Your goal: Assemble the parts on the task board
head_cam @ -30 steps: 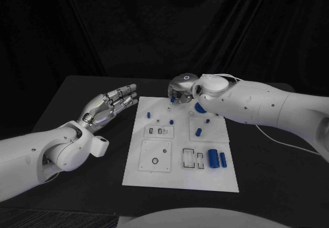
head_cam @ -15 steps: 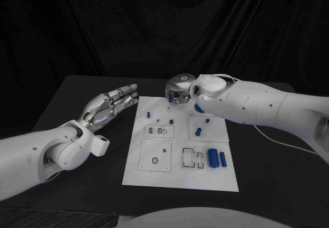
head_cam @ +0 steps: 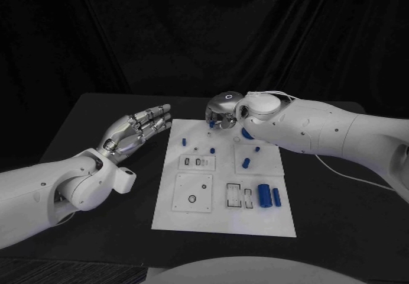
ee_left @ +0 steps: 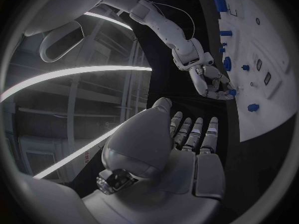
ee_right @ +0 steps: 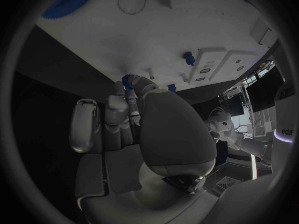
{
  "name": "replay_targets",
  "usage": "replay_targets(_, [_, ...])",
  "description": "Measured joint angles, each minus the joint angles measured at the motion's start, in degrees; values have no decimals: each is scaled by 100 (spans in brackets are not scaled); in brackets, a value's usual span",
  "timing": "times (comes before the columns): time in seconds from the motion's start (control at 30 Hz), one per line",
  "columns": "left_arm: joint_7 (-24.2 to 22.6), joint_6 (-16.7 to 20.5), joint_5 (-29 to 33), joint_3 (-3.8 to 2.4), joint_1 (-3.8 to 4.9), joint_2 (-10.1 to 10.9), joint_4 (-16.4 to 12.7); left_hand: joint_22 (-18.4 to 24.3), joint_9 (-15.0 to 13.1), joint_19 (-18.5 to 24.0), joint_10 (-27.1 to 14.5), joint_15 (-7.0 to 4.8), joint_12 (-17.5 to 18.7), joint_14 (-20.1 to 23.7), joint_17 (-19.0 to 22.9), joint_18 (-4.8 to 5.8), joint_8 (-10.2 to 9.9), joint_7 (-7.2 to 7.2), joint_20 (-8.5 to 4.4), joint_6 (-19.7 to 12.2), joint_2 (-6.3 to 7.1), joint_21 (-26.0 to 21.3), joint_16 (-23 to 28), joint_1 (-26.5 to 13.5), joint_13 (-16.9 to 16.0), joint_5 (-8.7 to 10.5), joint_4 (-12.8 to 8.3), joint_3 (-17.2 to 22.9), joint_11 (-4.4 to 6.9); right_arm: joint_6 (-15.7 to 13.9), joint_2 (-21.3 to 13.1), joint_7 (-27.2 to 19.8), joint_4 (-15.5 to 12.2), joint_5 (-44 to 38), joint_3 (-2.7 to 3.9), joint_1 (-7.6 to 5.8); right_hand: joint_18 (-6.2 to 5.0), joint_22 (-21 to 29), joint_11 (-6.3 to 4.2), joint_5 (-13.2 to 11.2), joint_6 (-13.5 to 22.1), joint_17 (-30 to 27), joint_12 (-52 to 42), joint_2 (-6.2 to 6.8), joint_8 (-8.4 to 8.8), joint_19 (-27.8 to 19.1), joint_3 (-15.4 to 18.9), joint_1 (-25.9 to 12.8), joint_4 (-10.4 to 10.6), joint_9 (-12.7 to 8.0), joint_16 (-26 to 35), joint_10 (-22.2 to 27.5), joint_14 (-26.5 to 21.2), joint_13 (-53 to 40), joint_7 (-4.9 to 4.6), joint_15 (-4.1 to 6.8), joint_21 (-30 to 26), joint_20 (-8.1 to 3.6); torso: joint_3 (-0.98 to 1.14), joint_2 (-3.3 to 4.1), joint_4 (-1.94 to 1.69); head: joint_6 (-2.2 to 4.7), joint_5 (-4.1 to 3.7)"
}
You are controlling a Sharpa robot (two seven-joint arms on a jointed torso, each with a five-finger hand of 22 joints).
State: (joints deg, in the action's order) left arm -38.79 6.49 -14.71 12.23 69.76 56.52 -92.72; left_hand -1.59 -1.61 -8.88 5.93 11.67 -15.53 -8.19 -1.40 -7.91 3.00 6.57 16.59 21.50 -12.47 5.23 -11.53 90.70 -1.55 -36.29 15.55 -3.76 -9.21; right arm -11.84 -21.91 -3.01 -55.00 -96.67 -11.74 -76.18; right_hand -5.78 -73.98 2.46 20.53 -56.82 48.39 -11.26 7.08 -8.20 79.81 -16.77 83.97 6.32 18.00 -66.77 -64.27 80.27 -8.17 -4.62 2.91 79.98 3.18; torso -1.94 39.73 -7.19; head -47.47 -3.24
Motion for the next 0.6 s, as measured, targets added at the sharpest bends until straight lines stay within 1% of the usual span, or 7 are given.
replay_targets(0.03, [1, -1, 0, 0, 0, -1, 1, 0, 0, 0, 0, 0, 0, 0, 0, 0, 0, 0, 0, 0, 0, 0, 0, 0, 0, 0, 0, 0, 0, 19, -5, 11, 0, 0, -6, 15, 0, 1, 0, 0, 3, -1, 57, 0, 34, -1, 0, 0, 0, -26, 0, 3, -16, 2, 0, 15, 0, 1, 0, 0, 0, -5, 1])
replay_targets(0.07, [1, -2, 0, 0, 0, -1, 2, 0, 0, 0, 0, 0, 0, 0, 0, 0, 0, 0, 0, 0, 0, 0, 0, 0, 0, 0, 0, 0, 0, 35, -8, 19, 0, 0, -8, 25, 0, 1, 0, 0, 3, -1, 67, 0, 99, -1, 0, 0, 0, -96, 0, 2, -19, 1, 1, 18, -1, 1, 0, 0, 0, -11, 1])
replay_targets(0.1, [3, -3, 0, 0, 0, -3, 3, 0, 0, 0, 0, 0, 0, 0, 0, 0, 0, 0, 0, 0, 0, 0, 0, 0, 0, 0, 0, 0, 0, 52, -9, 30, 0, 0, -8, 30, 0, 1, 0, 0, 3, -6, 67, 0, 106, -28, 0, 0, 0, -104, 0, 2, -21, 1, 1, 18, -1, 28, 1, 0, 0, -16, 1])
replay_targets(0.2, [5, -6, 0, 0, 0, -5, 6, 0, 0, 0, 0, 0, 0, 0, 0, 0, 0, 0, 0, 0, 0, 0, 0, 0, 0, 0, 0, 0, 0, 89, -10, 55, 0, 0, -6, 30, 0, 1, 0, 0, 3, -11, 67, 0, 106, -30, 0, 0, 0, -104, 0, 1, -21, 1, 1, 18, -1, 29, 1, 0, 0, -29, -2])
replay_targets(0.23, [6, -8, 0, 0, 0, -6, 8, 0, -1, 0, 0, 0, 0, 0, 0, 0, 0, 0, 0, 0, 0, 0, 0, 0, 0, 0, 0, 0, 0, 103, -13, 64, 0, 0, -6, 30, 0, 1, 0, 0, 3, -22, 67, 0, 106, -30, 0, 0, 0, -104, 0, 2, -61, 1, 1, -21, -1, 29, 2, 0, 0, -31, -2])
replay_targets(0.6, [16, -28, 0, 0, -1, -19, 20, 0, -1, 0, 0, 0, 0, 0, 0, 0, 0, 1, 0, 0, 0, 0, 0, 0, 0, 0, 0, 0, 0, 197, -42, 109, -19, 0, -6, 33, 0, 2, -9, 0, 5, -45, 67, 0, 106, -54, 0, 0, 0, -104, 1, 11, -60, 0, 1, -19, -57, 6, 3, 0, 0, -63, -10])
